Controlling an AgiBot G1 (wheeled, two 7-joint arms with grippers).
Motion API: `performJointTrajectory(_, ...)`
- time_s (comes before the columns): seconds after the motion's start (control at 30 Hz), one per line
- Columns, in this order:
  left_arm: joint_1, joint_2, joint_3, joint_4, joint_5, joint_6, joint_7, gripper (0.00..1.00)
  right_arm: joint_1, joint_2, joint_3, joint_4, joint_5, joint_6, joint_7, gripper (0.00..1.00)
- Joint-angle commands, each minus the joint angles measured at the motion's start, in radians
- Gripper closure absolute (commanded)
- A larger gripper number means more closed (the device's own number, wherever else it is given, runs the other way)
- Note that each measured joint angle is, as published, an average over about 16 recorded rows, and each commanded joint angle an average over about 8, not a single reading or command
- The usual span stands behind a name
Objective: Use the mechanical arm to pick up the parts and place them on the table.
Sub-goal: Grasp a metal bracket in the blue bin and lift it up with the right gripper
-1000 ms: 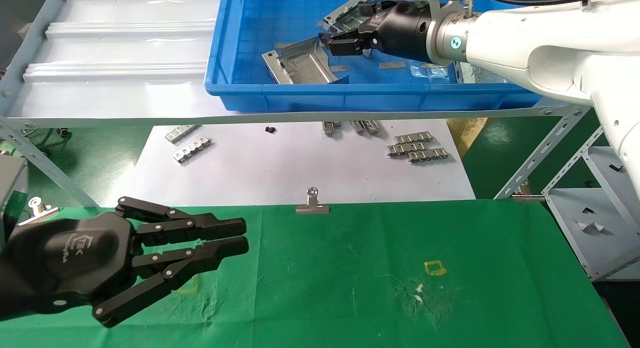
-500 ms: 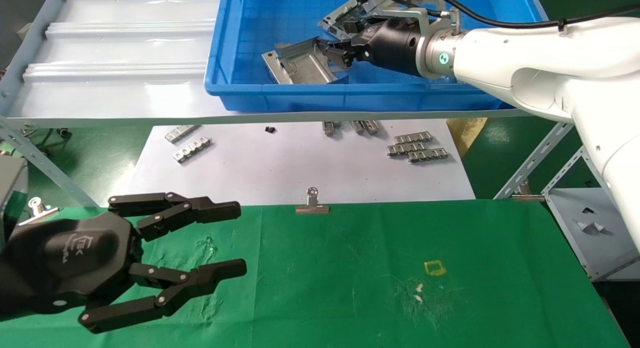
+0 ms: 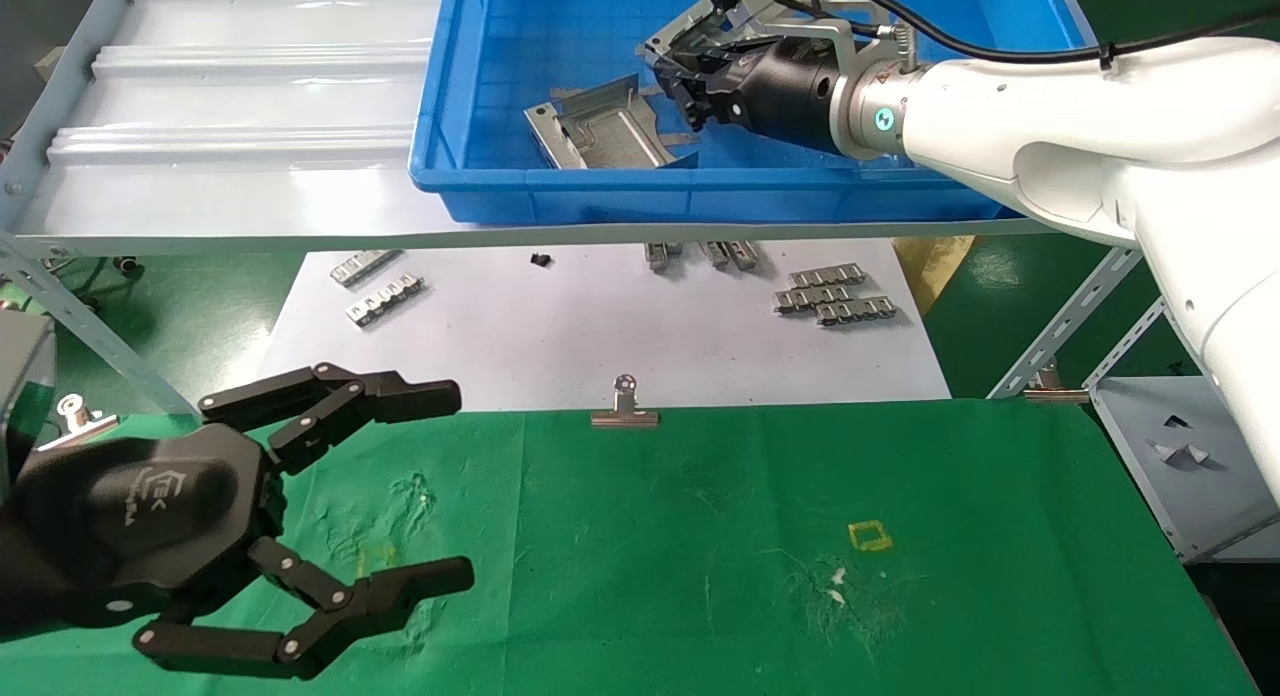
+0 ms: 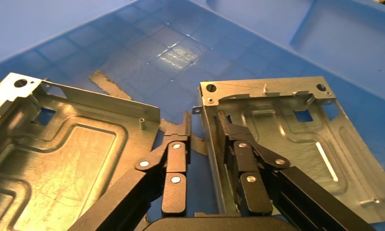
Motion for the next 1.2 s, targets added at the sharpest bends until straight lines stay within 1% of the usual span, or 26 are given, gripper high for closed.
performJointTrajectory(0.03, 0.000, 0.000, 0.000, 0.000, 0.000, 0.000, 0.000, 0.00, 0.000, 0.000, -0.016, 0.002, 0.003, 0.007, 0.003, 1.00)
performJointTrajectory(0.4, 0.000, 0.000, 0.000, 0.000, 0.000, 0.000, 0.000, 0.00, 0.029, 0.006, -0.054, -0.004, 0.057, 0.012, -0.023, 1.00)
performJointTrajectory(0.53, 0.000, 0.000, 0.000, 0.000, 0.000, 0.000, 0.000, 0.00, 0.059, 0.014, -0.056, -0.026, 0.077, -0.013, -0.050, 1.00)
performJointTrajectory(0.63, 0.000, 0.000, 0.000, 0.000, 0.000, 0.000, 0.000, 0.00, 0.083, 0.026, -0.054, -0.047, 0.089, -0.056, -0.078, 1.00)
performJointTrajectory(0.7, 0.000, 0.000, 0.000, 0.000, 0.000, 0.000, 0.000, 0.00, 0.100, 0.038, -0.051, -0.060, 0.097, -0.100, -0.100, 1.00)
performJointTrajectory(0.8, 0.000, 0.000, 0.000, 0.000, 0.000, 0.000, 0.000, 0.00, 0.125, 0.064, -0.047, -0.073, 0.108, -0.190, -0.137, 1.00)
performJointTrajectory(1.2, 0.000, 0.000, 0.000, 0.000, 0.000, 0.000, 0.000, 0.00, 0.211, 0.219, -0.040, -0.073, 0.142, -0.660, -0.255, 1.00)
